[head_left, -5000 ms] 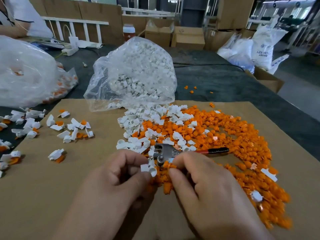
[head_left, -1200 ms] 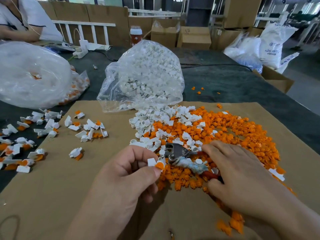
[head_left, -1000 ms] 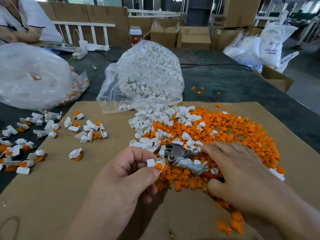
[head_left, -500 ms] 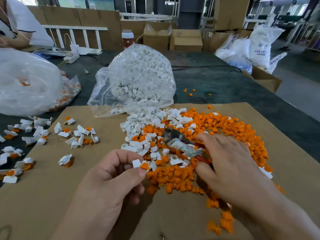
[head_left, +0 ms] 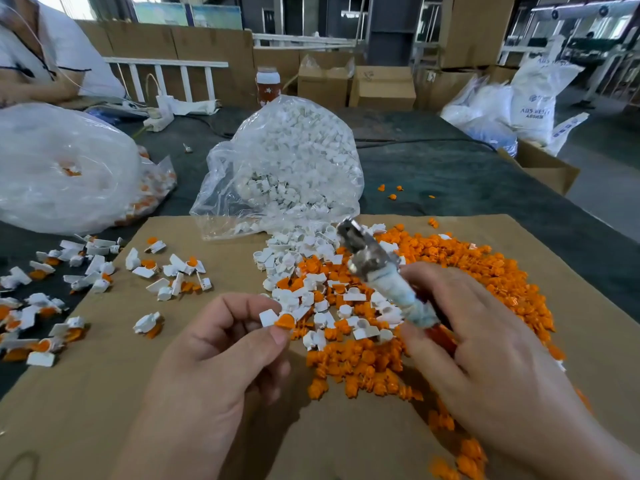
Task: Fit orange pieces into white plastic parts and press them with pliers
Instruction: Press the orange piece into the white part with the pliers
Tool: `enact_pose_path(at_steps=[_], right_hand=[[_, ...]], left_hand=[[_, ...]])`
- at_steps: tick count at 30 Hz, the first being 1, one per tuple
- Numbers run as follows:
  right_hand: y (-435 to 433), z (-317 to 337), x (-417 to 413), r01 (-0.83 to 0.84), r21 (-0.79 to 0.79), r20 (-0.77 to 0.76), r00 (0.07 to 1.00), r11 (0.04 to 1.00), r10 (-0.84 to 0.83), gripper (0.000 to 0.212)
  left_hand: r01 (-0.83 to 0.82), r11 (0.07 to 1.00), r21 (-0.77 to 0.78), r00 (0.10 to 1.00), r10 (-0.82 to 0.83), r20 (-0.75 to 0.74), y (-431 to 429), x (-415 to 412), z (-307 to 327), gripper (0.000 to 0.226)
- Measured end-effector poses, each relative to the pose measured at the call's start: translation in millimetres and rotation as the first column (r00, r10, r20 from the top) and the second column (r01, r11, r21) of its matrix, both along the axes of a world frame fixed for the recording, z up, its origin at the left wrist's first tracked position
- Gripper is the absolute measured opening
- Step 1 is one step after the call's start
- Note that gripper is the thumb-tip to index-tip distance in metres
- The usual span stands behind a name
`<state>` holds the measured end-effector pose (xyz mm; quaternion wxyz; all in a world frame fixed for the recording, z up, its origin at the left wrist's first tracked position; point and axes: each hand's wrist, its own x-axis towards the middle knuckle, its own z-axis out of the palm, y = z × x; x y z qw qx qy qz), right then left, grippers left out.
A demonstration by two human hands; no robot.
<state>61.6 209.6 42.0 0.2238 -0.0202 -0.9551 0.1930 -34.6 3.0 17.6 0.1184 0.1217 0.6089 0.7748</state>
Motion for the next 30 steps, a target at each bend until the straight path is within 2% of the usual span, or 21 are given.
enact_pose_path(at_steps=[3,5,7,9,10,16,21,27,30], right_hand=[[-3.1,-0.1,1.0,-0.056,0.049,0.038,0.998,0.997,0.055,0.043],[-3.6,-0.5,2.8,-0.089,0.094,0.064,0.995,0.992,0.083,0.048],[-5.0,1.1,4.6,-0.122,0.133,0.095,0.989,0.984,0.109,0.051],[-5.8,2.4,5.9,-0.149,0.158,0.113,0.985,0.976,0.132,0.051],[-5.6,2.8,6.3,-0.154,0.159,0.112,0.984,0.975,0.137,0.051],[-2.7,3.5,6.4,-0.149,0.151,0.111,0.985,0.977,0.133,0.048],[-4.0,4.5,7.4,-0.152,0.219,0.141,0.982,0.964,0.123,0.047],[-3.6,0.7,6.9,-0.163,0.193,0.102,0.984,0.968,0.145,0.046],[-3.4,-2.0,6.8,-0.170,0.146,0.106,0.982,0.975,0.156,0.046]], left_hand=[[-0.037,0.999,0.014,0.998,0.037,-0.041,1.9,2.5,1.5,0.040],[-0.066,0.997,0.043,0.995,0.069,-0.073,4.2,5.5,4.1,0.022],[-0.078,0.997,0.023,0.989,0.080,-0.125,4.3,7.2,4.0,0.023],[-0.088,0.996,-0.015,0.981,0.084,-0.173,3.0,8.4,1.4,0.033],[-0.083,0.996,-0.013,0.981,0.079,-0.180,3.1,8.5,1.3,0.027],[-0.104,0.994,0.019,0.978,0.106,-0.178,2.9,5.2,0.7,0.025],[-0.070,0.997,0.026,0.987,0.073,-0.145,2.2,7.7,1.9,0.022],[-0.054,0.998,-0.023,0.981,0.048,-0.187,0.6,8.9,4.1,0.027],[-0.046,0.998,-0.038,0.979,0.038,-0.199,0.3,10.0,5.0,0.022]])
